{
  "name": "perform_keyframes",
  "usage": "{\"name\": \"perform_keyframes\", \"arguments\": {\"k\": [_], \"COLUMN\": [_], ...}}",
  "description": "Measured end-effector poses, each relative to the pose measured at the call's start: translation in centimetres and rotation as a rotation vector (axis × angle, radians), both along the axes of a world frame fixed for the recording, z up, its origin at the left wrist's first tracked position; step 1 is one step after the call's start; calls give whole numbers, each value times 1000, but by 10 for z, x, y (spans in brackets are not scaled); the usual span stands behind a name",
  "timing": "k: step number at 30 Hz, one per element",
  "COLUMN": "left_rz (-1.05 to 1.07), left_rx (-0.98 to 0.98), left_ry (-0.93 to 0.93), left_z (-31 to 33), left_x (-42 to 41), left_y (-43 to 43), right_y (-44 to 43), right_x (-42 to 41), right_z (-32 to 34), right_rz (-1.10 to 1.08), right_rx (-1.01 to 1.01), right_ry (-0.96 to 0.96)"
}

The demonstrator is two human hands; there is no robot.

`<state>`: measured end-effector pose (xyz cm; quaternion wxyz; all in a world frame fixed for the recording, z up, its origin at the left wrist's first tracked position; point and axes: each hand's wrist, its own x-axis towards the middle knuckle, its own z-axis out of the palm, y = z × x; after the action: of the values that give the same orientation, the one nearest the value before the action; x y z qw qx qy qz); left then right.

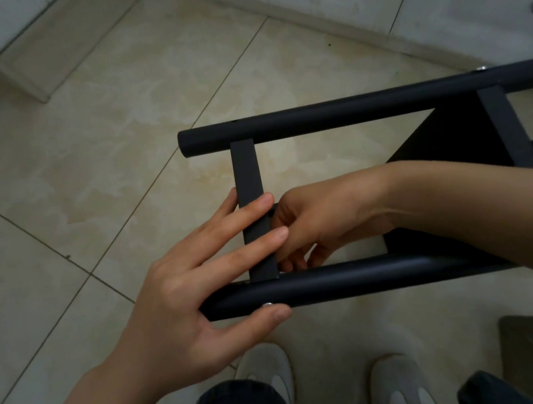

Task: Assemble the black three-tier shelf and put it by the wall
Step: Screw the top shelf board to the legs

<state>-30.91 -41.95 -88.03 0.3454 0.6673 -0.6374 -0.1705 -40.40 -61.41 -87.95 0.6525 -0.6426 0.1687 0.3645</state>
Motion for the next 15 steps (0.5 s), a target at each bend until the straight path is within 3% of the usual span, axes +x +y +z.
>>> {"name": "perform_keyframes", "arguments": {"k": [9, 15], "left_rz": [9, 9], "left_rx": [-4, -11], "left_ry": [15, 11], "left_z": [-2, -2], "left_x": [-1, -1], "left_y": [0, 0], "right_y": [-4, 0], "right_x": [-4, -3], "right_z": [5, 0], "right_rz": [-10, 1], "right_rx": [40, 68], "right_ry": [-52, 25]}}
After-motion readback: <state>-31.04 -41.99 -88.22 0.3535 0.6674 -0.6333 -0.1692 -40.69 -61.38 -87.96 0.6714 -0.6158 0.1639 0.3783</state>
